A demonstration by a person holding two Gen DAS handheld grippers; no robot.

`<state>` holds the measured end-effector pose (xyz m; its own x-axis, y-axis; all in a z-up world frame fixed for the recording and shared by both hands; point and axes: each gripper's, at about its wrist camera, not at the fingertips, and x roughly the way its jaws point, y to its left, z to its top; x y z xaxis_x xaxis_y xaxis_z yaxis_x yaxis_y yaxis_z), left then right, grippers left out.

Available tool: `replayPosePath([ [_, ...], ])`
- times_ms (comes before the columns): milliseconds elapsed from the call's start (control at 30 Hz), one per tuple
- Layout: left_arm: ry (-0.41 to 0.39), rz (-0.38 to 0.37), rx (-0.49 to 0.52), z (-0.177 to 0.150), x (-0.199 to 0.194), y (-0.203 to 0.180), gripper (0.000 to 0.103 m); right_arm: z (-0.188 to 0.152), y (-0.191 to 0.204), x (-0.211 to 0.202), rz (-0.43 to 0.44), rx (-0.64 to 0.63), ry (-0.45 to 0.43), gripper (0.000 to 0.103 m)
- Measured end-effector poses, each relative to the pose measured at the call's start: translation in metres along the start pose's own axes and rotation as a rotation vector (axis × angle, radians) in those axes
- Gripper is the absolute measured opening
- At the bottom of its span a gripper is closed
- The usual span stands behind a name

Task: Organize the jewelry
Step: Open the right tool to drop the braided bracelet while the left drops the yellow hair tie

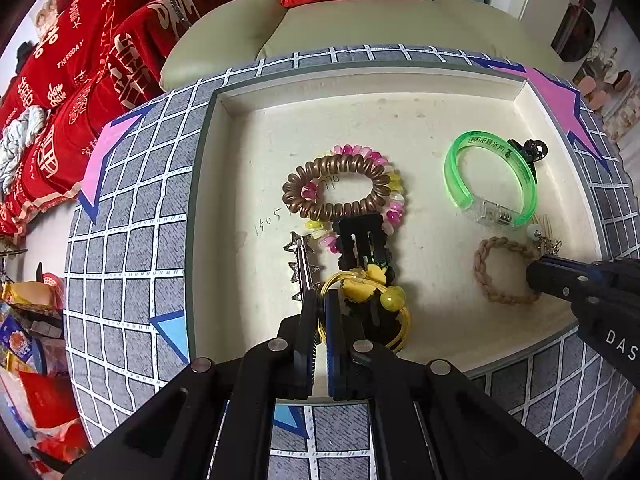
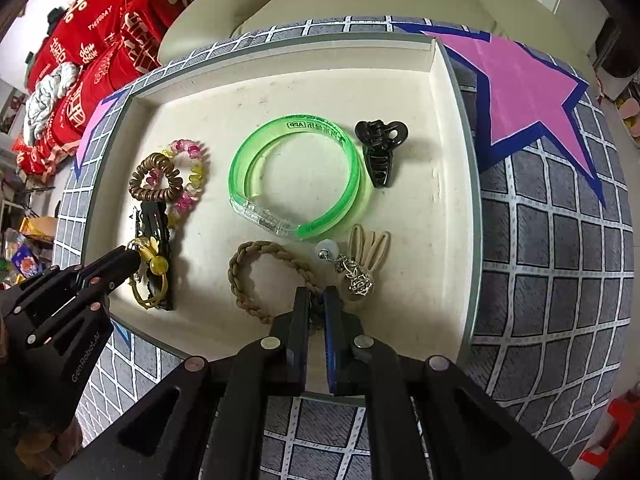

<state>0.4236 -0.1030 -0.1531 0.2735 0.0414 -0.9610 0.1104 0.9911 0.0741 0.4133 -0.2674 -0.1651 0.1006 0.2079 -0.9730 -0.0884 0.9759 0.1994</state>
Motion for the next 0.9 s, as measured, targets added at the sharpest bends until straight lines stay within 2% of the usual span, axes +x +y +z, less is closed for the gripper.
replayPosePath([
  [33, 0.002, 0.001, -0.001, 0.0, 0.0, 0.0, 0.011, 0.0, -0.001, 0.0, 0.006, 0.006, 0.004, 0.012],
  [100, 0.004, 0.003, -0.002, -0.001, -0.001, -0.001, 0.011, -0.001, -0.004, -0.002, 0.024, 0.021, 0.006, 0.026],
  [133, 0.004, 0.003, -0.004, -0.001, -0.002, -0.001, 0.011, -0.002, -0.006, -0.004, 0.04, 0.031, 0.004, 0.04],
  [167, 0.004, 0.001, -0.005, -0.001, -0.003, -0.001, 0.011, -0.002, -0.007, -0.007, 0.05, 0.041, -0.006, 0.046],
  [500, -0.019, 0.024, 0.008, -0.001, -0.011, -0.002, 0.011, -0.003, -0.013, -0.04, 0.044, 0.071, -0.093, 0.046],
  [900, -0.023, -0.01, 0.006, 0.009, -0.01, -0.007, 0.012, -0.006, -0.022, -0.061, 0.039, 0.095, -0.134, 0.046],
])
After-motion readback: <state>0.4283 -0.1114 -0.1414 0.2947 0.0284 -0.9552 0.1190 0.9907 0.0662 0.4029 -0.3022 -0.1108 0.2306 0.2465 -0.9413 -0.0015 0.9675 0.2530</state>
